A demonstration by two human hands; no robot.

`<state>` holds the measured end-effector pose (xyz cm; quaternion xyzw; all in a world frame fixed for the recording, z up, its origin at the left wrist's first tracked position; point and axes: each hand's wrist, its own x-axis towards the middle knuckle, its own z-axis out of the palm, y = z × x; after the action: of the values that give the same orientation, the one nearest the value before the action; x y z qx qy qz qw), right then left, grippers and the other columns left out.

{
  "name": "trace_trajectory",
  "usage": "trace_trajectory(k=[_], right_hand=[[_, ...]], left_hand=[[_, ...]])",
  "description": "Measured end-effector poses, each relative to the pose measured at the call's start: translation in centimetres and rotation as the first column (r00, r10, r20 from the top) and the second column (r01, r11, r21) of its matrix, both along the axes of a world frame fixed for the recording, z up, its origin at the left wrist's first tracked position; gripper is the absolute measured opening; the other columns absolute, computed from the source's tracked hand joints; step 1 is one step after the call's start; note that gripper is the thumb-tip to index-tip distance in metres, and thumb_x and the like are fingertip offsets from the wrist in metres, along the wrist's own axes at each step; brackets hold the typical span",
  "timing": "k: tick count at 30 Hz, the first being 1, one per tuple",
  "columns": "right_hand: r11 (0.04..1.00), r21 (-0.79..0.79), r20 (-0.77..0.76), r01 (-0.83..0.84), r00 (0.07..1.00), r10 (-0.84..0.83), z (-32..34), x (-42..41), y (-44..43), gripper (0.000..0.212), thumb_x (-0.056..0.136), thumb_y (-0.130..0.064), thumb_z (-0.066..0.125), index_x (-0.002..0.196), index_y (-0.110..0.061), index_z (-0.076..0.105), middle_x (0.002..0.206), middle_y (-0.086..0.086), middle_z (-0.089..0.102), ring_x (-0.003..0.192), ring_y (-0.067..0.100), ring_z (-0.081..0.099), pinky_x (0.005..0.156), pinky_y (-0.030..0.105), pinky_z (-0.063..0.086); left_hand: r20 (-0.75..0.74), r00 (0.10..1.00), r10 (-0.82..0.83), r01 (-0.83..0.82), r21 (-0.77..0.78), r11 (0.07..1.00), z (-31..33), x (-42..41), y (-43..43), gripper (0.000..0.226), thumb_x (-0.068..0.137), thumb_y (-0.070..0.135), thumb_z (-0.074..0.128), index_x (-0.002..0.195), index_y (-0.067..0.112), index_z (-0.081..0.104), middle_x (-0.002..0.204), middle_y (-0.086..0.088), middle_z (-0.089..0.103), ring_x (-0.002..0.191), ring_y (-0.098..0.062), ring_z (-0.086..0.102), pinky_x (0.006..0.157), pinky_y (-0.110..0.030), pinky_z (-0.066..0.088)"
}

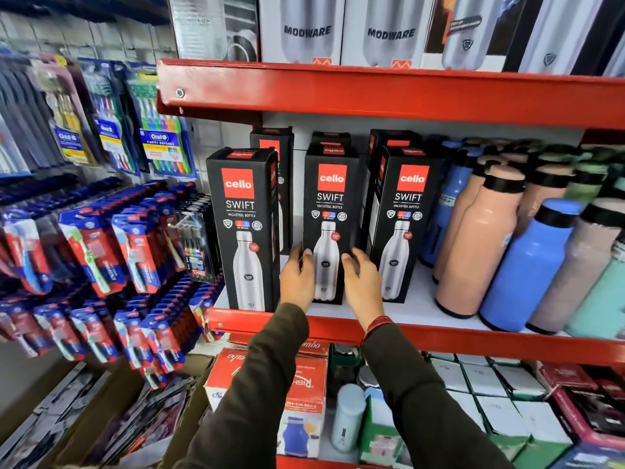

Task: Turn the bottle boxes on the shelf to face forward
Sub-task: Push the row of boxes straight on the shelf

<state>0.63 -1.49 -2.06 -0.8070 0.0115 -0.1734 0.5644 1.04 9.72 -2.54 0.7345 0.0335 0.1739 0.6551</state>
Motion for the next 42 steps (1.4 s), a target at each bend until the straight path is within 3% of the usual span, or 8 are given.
trace_trajectory(k=[13,15,20,27,31,33,36,42], right_hand=[[0.997,0.073,0.072,-0.033,0.997,0.027,-0.5,-5.0,-0.4,0.040,0.100,-0.029,0.050,0.137,-0.015,0.054,0.125,0.002,0.065,0.103,0.003,0.056,0.078,0.000,0.039],[0.996,0.076,0.072,-0.034,0.997,0.029,-0.6,-5.5,-0.5,0.040,0.100,-0.030,0.050,0.138,-0.016,0.054,0.125,0.002,0.064,0.105,0.002,0.055,0.083,0.003,0.039],[0.995,0.094,0.081,-0.030,0.997,0.022,-0.5,-6.0,-0.6,0.038,0.101,-0.030,0.048,0.135,-0.016,0.056,0.129,0.003,0.064,0.110,0.003,0.054,0.107,0.031,0.046],[0.995,0.046,0.076,-0.083,0.994,0.080,-0.7,-6.1,-0.9,0.039,0.101,-0.028,0.047,0.138,-0.018,0.052,0.134,0.002,0.061,0.112,0.003,0.054,0.097,0.017,0.040],[0.996,0.093,0.199,-0.014,0.980,-0.005,-1.2,-6.2,-2.2,0.031,0.100,-0.026,0.050,0.130,-0.023,0.058,0.132,-0.003,0.060,0.116,0.007,0.058,0.095,0.011,0.044],[0.990,0.127,0.265,0.056,0.960,-0.088,-1.3,-5.8,-3.4,0.029,0.100,-0.024,0.051,0.127,-0.023,0.060,0.125,-0.010,0.058,0.118,0.010,0.058,0.100,0.019,0.046],[0.980,0.150,0.302,0.135,0.937,-0.175,-1.0,-4.9,-5.8,0.031,0.099,-0.024,0.051,0.129,-0.022,0.057,0.121,-0.015,0.051,0.120,0.010,0.054,0.106,0.032,0.044],[0.987,0.068,0.196,0.144,0.968,-0.155,-0.3,-2.4,-9.6,0.046,0.101,-0.020,0.047,0.146,-0.013,0.040,0.150,0.009,0.041,0.141,0.022,0.038,0.118,0.038,0.030]], left_hand=[[0.033,0.998,0.045,-0.045,-0.001,0.999,-1.0,-4.4,0.8,0.046,0.101,0.033,0.048,0.143,0.013,0.048,0.143,-0.005,0.056,0.132,-0.013,0.049,0.105,-0.021,0.033],[0.050,0.998,0.026,-0.025,-0.007,1.000,-1.2,-4.8,0.9,0.045,0.101,0.034,0.047,0.142,0.015,0.049,0.141,-0.003,0.058,0.130,-0.012,0.051,0.107,-0.023,0.036],[0.045,0.999,0.013,-0.014,0.020,1.000,-1.3,-5.4,1.0,0.046,0.101,0.036,0.047,0.142,0.016,0.049,0.141,-0.002,0.058,0.132,-0.015,0.051,0.114,-0.031,0.038],[0.088,0.994,0.067,-0.069,0.024,0.997,-1.6,-5.6,0.0,0.046,0.102,0.031,0.044,0.146,0.016,0.041,0.146,-0.005,0.052,0.136,-0.018,0.049,0.115,-0.034,0.038],[0.276,0.933,0.232,-0.256,0.053,0.965,-2.2,-7.2,-2.5,0.050,0.103,0.025,0.041,0.151,0.019,0.027,0.154,-0.001,0.036,0.145,-0.013,0.032,0.120,-0.032,0.029],[0.358,0.888,0.288,-0.343,0.098,0.934,-2.1,-7.9,-3.9,0.049,0.102,0.020,0.042,0.149,0.020,0.031,0.150,0.000,0.035,0.142,-0.011,0.031,0.116,-0.025,0.025],[0.455,0.859,0.232,-0.335,0.160,0.928,-1.8,-8.3,-5.9,0.045,0.101,0.016,0.044,0.145,0.023,0.039,0.146,0.005,0.040,0.137,-0.001,0.031,0.113,-0.014,0.018],[0.455,0.887,-0.082,-0.027,0.227,0.973,-0.3,-6.4,-10.2,0.046,0.104,0.016,0.037,0.149,0.020,0.034,0.150,0.003,0.040,0.142,-0.007,0.036,0.117,-0.017,0.027]])
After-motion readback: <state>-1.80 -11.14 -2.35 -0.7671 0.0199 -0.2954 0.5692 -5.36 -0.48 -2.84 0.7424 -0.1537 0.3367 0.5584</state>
